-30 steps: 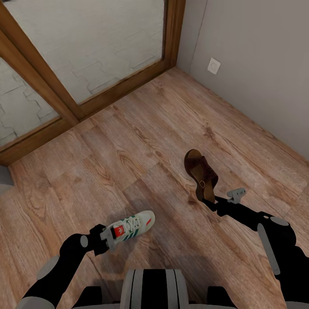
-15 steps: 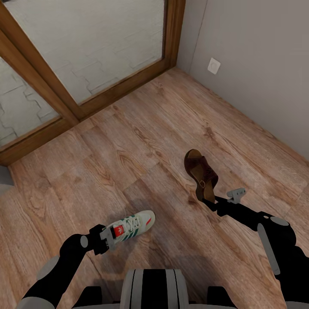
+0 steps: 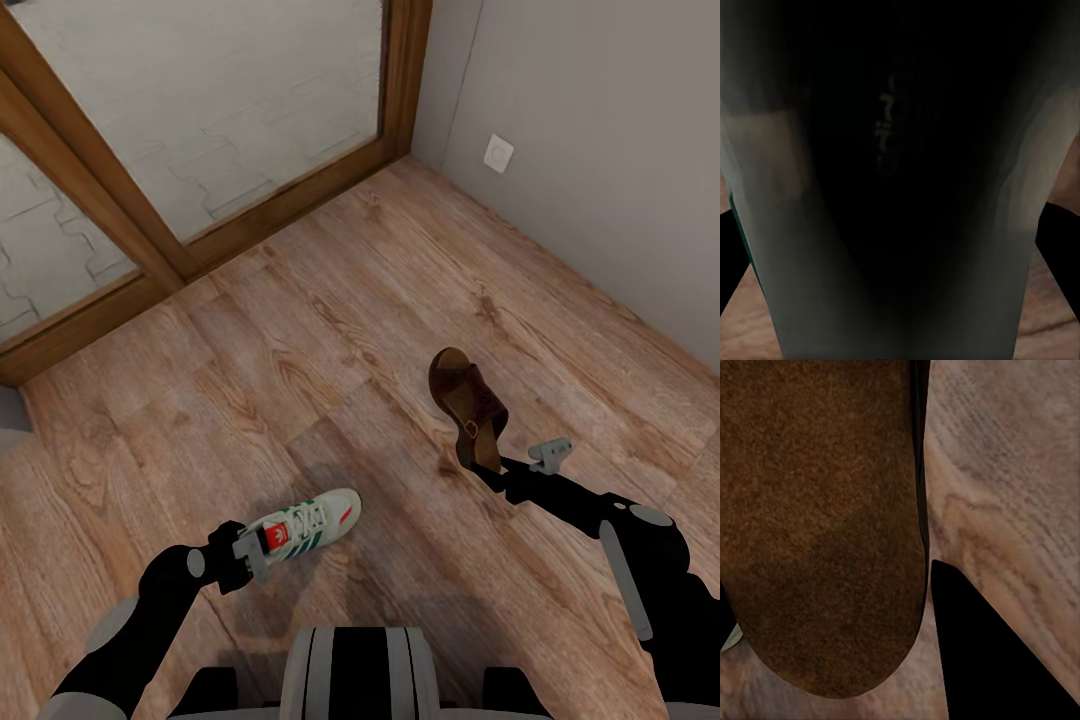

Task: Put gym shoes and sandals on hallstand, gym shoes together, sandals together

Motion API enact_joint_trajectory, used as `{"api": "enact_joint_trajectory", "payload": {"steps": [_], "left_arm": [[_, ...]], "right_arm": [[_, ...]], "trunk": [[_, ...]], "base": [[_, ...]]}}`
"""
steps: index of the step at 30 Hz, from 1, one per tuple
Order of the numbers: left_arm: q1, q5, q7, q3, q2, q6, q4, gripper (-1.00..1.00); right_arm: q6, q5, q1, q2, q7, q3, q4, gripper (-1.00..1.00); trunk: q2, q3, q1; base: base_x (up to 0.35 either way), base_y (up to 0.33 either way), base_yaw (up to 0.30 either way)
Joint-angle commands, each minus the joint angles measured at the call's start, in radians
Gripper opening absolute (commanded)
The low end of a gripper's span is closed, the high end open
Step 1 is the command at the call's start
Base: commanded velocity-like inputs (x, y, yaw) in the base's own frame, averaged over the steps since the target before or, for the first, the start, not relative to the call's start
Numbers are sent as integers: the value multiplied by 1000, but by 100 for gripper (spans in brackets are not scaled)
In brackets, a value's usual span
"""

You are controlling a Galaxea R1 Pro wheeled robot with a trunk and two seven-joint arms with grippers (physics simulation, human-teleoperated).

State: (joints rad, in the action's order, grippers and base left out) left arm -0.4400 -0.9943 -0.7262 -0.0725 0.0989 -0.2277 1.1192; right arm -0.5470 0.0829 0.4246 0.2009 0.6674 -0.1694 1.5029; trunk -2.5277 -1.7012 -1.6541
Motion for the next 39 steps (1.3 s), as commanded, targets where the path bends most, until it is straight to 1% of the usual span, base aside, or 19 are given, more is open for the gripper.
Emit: {"api": "enact_joint_trajectory", "payload": {"steps": [1, 9, 17, 22, 25, 26, 27, 28, 29, 31, 32, 33, 34, 37, 38, 39], "left_arm": [[0, -3, -4, -3, 1, -7, 1, -100], [1, -3, -4, -3, 2, -7, 3, -100], [1, -3, -4, 4, 1, -8, 4, -100], [0, 0, -5, 66, -1, -7, 5, -100], [0, 8, -5, 111, -2, -4, 4, -100], [0, 11, -4, 136, -2, -4, 4, -100], [0, 13, -4, 146, -2, -3, 3, -100], [1, 18, -4, 171, -3, -1, -1, -100], [1, 68, -4, 266, -9, 4, -10, -100], [1, 113, -4, 311, -11, 6, -12, -100], [1, 126, -4, 318, -11, 6, -12, -100], [1, 173, -3, 335, -11, 6, -13, -100], [2, 274, -2, 349, -11, 7, -31, -100], [3, 371, 1, 353, -12, 8, -78, -100], [3, 384, 2, 354, -12, 8, -83, -100], [3, 410, 8, 355, -12, 8, -91, -100]], "right_arm": [[-11, 12, 1, 0, -1, -1, 0, -100], [-11, 12, 0, 0, 0, -1, 2, -100], [-11, 12, 0, 0, 0, -1, 2, -100], [-11, 12, 0, 0, 0, -1, 2, -100], [-11, 12, 1, 0, 0, -1, 2, -100], [-11, 11, 0, 0, -1, -1, 2, -100], [-11, 11, 0, 1, -1, -1, 2, -100], [-11, 11, 0, 1, -1, -2, 2, -100], [-11, 10, 0, 4, -1, -2, 2, -100], [-11, 9, 0, 5, -1, -2, 2, -100], [-11, 9, 0, 5, -1, -2, 2, -100], [-11, 7, 0, 5, -2, -2, 1, -100], [-11, 4, 0, 4, -2, -1, 0, -100], [-9, 2, 0, 3, -3, -1, -1, -100], [-9, 2, 0, 3, -3, -1, -1, -100], [-9, 2, 0, 3, -3, -1, -1, -100]], "trunk": [[0, -1, 0], [0, -1, 0], [2, 30, 4], [3, 50, 6], [4, 61, 7], [4, 65, 8], [4, 69, 8], [4, 73, 9], [4, 77, 9], [5, 85, 10], [5, 88, 10], [5, 92, 11], [6, 96, 11], [6, 108, 13], [7, 112, 13], [7, 117, 14]], "base": [[0, 0, 0], [0, 0, 0], [0, 0, 0], [0, 0, 0], [0, 0, 0], [0, 0, 0], [0, 0, 0], [0, 0, 0], [0, 0, 0], [0, 0, 0], [0, 0, 0], [0, 0, 0], [0, 0, 0], [0, 0, -6], [0, 0, -38], [0, 0, -71]]}}
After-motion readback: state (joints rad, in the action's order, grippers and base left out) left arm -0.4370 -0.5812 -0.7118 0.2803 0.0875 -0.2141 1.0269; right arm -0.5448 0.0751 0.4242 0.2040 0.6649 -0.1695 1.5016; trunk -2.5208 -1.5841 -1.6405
